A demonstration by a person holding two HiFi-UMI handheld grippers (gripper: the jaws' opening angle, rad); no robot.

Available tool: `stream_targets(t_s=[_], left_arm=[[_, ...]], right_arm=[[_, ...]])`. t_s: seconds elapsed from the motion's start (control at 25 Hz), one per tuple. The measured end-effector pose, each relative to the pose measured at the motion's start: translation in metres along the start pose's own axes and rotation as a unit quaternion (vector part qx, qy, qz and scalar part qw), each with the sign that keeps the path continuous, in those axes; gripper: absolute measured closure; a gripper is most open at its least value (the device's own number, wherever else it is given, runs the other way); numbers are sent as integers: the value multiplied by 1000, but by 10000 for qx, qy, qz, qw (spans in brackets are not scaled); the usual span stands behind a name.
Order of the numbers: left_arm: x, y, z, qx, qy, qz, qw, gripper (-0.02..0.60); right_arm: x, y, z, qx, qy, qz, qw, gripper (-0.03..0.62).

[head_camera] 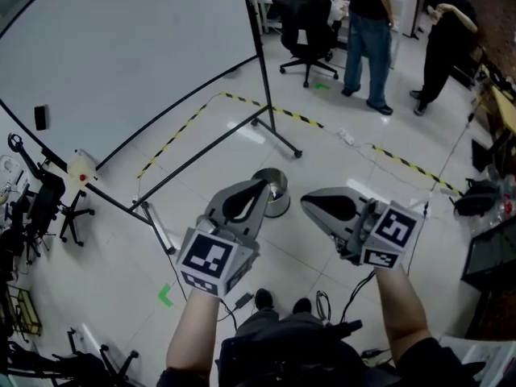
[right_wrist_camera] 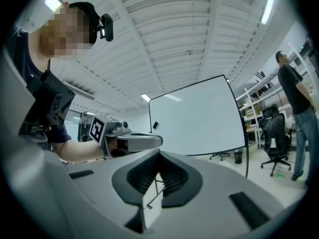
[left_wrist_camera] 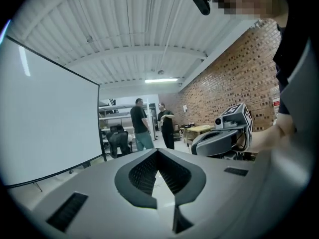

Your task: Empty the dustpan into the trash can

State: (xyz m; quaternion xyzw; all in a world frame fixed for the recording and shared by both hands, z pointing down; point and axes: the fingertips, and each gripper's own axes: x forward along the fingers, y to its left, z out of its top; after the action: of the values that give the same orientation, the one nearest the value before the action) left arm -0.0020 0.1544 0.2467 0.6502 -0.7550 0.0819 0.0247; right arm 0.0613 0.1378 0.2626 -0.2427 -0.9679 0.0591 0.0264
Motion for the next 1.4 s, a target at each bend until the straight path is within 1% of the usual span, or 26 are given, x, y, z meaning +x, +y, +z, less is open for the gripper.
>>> stream_targets(t_s=[0.16, 0.28, 0.36, 0.48, 0.68, 0.92, 1.08, 1.24, 1.4], left_arm=[[-17, 6, 1, -3, -4, 288, 9996, 583], [-34, 4, -1, 16, 0, 374, 9993, 583], [-48, 11, -7, 4, 43, 405, 9992, 583], [-77, 30, -18, -35, 81, 499, 9987, 583], [-130, 69, -30, -76, 57, 632, 9980, 583], [-194, 121, -46, -321, -37, 821, 9961, 583], [-229, 153, -66, -519, -38, 900, 9946, 583], [-255, 170, -81, -660, -19, 914, 9936, 583], [-273, 183, -84, -703, -61, 976, 9927, 583]], right_arm=[[7, 17, -1, -47, 65, 281, 9996, 588], [9, 29, 0, -69, 69, 412, 9991, 588], [20, 37, 0, -50, 55, 470, 9989, 588], [47, 54, 0, -78, 78, 568, 9983, 588], [102, 91, 0, -268, 231, 665, 9972, 587], [172, 133, 3, -428, 444, 723, 9955, 588], [221, 156, -9, -435, 602, 748, 9944, 588], [255, 177, -15, -439, 682, 797, 9935, 588], [276, 187, -13, -464, 663, 767, 9938, 588]])
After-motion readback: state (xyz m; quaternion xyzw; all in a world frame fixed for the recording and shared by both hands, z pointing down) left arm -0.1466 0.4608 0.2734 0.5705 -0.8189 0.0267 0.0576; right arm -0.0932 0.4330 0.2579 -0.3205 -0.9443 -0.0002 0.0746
